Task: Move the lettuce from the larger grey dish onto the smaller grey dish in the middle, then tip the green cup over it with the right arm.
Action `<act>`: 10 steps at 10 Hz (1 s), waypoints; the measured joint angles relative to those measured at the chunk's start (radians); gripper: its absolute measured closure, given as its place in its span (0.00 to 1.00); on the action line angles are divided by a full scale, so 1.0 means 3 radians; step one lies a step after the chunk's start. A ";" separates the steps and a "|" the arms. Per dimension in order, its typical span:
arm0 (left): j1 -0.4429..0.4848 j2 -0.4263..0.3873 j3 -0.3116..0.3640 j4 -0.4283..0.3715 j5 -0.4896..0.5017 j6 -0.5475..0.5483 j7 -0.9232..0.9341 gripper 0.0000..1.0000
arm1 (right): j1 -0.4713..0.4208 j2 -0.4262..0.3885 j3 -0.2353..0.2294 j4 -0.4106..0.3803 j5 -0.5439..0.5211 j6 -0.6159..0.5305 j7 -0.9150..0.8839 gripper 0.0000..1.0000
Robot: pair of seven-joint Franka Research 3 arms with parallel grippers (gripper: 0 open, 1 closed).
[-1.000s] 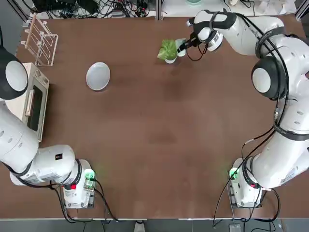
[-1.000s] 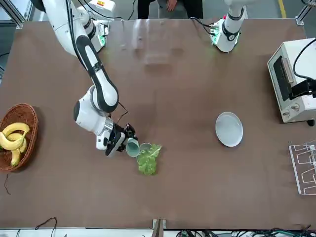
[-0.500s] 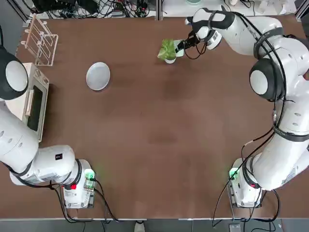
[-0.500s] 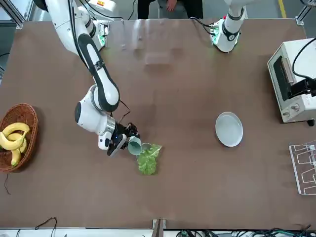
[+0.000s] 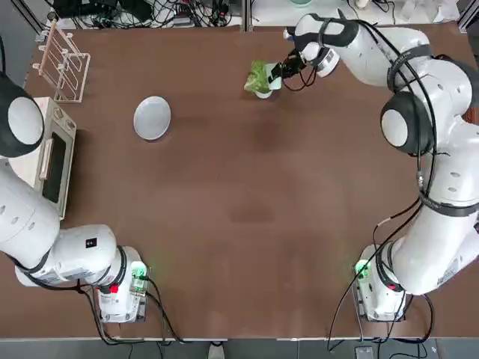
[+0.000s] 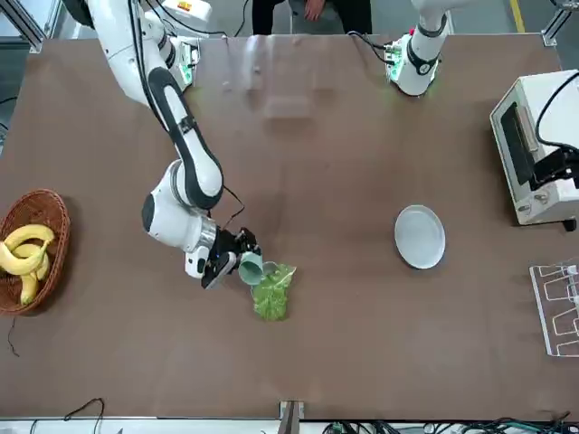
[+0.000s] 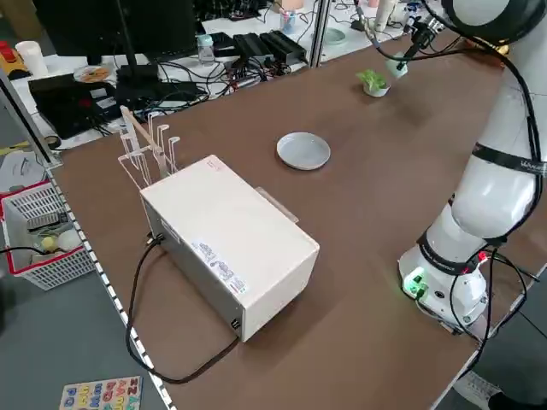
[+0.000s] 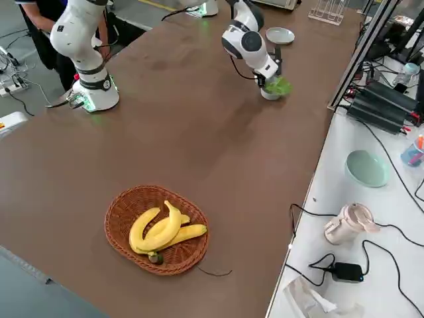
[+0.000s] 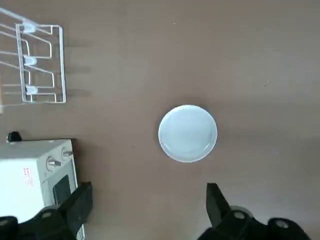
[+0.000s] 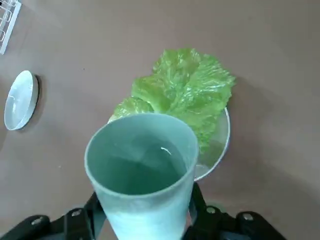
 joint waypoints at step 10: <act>-0.0014 0.0051 0.0001 -0.0028 0.0000 0.0026 -0.0033 0.00 | 0.0009 0.0093 -0.0019 0.0126 -0.0007 -0.0292 0.0559 0.31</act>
